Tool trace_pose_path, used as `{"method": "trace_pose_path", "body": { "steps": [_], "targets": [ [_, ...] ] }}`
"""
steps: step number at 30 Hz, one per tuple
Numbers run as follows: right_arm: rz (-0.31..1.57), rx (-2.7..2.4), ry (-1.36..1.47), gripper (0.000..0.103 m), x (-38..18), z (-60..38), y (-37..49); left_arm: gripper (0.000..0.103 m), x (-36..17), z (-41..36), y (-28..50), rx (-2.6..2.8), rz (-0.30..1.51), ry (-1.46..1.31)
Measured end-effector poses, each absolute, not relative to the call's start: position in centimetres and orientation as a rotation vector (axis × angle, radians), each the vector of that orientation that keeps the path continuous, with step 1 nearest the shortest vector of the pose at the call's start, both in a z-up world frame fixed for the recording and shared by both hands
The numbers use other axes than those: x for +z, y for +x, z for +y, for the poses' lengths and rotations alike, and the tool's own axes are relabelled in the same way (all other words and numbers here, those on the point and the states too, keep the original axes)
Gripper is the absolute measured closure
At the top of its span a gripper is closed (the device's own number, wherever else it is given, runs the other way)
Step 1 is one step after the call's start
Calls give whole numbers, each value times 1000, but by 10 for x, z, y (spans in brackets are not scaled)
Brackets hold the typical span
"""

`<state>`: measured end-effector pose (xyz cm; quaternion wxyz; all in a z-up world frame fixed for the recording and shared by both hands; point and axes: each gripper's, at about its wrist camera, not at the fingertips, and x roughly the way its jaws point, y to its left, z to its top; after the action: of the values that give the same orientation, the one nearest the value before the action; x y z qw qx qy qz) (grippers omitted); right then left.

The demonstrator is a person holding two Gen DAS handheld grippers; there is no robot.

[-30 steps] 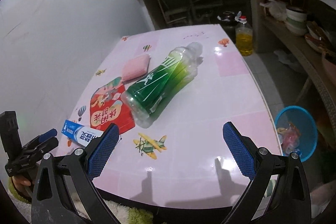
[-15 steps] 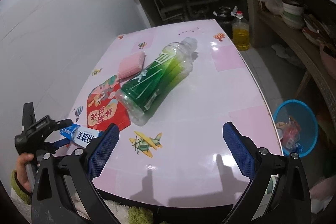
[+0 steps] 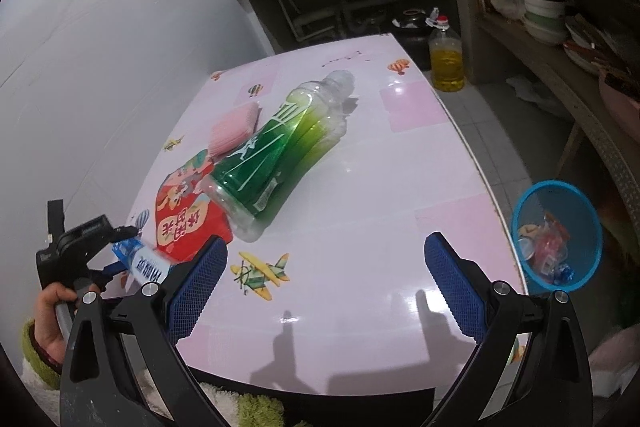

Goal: Collect trash
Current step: 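Grasp the blue toothpaste box with the left gripper while the right gripper grasps the pink sponge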

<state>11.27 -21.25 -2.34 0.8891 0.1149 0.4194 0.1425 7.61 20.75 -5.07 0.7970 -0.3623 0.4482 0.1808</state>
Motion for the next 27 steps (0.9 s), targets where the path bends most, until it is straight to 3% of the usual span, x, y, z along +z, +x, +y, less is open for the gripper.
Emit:
{"method": "trace_pose_path", "body": {
  "steps": [5,17,19,21,27],
  "targets": [
    [872,284,244,8,-23,-217,115,47,-36,200,70,357,912,-658],
    [859,287,203,8,-16,-211,119,48,-22,138,120,49,908,-284],
    [854,302,186,8,-11,-207,123,45,-22,134,123,53,916,-256],
    [844,329,172,8,-2,-201,130,35,-21,134,122,57,923,-264],
    [805,524,101,8,41,-149,176,29,-23,146,111,114,941,-314]
  ]
}}
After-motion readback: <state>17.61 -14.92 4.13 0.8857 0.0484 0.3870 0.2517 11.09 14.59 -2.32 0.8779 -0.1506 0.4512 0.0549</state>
